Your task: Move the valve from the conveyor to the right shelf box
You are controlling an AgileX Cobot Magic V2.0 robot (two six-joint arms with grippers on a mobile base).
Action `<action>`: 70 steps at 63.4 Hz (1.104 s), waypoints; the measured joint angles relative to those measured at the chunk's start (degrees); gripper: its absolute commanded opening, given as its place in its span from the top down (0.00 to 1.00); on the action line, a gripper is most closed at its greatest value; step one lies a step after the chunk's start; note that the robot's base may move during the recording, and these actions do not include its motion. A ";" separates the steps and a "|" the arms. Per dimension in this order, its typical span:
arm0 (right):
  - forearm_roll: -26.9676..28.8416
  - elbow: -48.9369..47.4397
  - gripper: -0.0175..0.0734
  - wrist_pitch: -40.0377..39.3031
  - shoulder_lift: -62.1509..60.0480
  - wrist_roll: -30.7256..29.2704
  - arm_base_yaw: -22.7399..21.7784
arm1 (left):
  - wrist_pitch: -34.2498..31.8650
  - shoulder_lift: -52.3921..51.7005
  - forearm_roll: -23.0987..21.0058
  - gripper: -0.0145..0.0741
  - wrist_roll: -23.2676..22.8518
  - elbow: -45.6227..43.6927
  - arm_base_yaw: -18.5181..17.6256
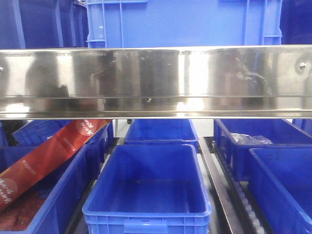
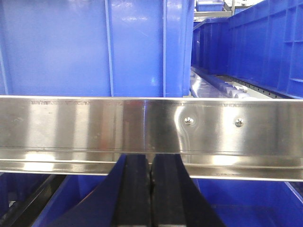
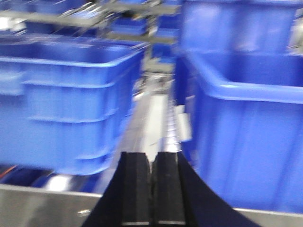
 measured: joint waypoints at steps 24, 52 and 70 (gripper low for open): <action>-0.21 21.02 0.99 -9.60 -10.47 1.18 -2.99 | 0.00 0.00 0.00 0.96 0.00 0.00 0.00; -1.65 28.36 0.99 -10.44 -18.78 1.52 -2.99 | 0.10 0.00 0.00 0.96 0.00 0.00 0.00; -1.75 28.36 0.99 -10.81 -18.87 1.52 -2.99 | 0.10 0.00 0.00 0.96 0.00 0.00 0.00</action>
